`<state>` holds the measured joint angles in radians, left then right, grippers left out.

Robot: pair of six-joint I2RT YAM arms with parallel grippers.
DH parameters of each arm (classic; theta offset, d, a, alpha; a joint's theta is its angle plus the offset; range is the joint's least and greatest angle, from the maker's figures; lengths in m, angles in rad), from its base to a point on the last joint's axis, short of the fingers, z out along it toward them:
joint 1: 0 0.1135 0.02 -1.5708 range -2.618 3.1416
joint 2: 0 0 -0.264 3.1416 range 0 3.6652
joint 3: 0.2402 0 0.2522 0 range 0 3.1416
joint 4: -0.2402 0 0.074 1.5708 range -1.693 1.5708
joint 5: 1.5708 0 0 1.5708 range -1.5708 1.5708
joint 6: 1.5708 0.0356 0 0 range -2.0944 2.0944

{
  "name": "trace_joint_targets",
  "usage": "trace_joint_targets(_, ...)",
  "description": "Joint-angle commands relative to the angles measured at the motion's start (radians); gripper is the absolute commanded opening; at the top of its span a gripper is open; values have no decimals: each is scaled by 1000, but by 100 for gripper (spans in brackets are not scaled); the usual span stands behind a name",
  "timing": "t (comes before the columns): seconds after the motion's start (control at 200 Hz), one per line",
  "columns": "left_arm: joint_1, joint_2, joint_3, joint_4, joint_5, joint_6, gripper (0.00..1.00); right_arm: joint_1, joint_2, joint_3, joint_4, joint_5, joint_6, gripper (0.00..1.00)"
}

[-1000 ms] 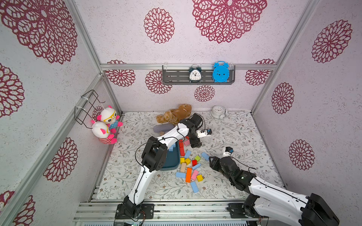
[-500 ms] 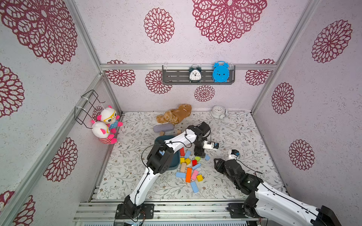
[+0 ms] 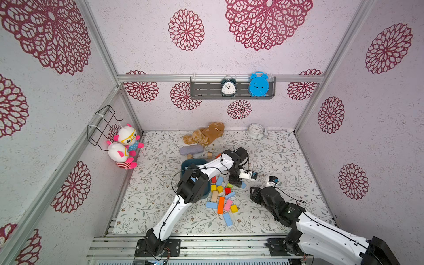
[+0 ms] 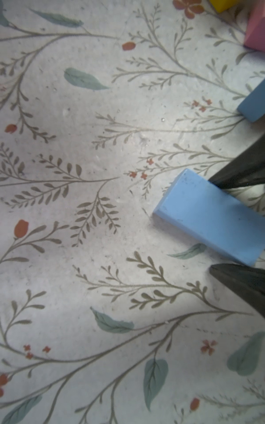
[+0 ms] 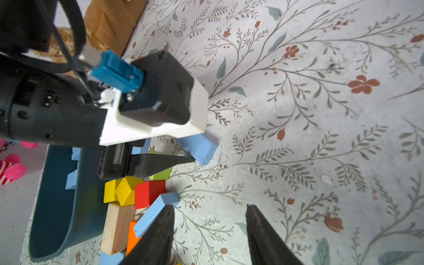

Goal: Pick out the blue building blocks
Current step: Pick up the building block from the center of the board, then place the building block in the storage box.

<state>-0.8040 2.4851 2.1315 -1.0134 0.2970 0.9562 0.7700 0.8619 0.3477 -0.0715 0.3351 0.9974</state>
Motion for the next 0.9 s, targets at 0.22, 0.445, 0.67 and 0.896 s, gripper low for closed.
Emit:
trace_joint_targets(0.22, 25, -78, 15, -49, 37, -22, 27, -6, 18, 48, 32, -18, -15, 54)
trace_joint_targets(0.445, 129, -280, -80, -107, 97, -185, 23, -6, 139, 152, 93, -67, -88, 54)
trace_joint_targets(0.67, 294, -588, -428, -113, 44, -191, 22, -1, 346, 277, 182, -177, -152, 52)
trace_joint_targets(0.896, 442, -789, -718, -46, -23, -152, 22, 46, 499, 392, 235, -233, -182, 52)
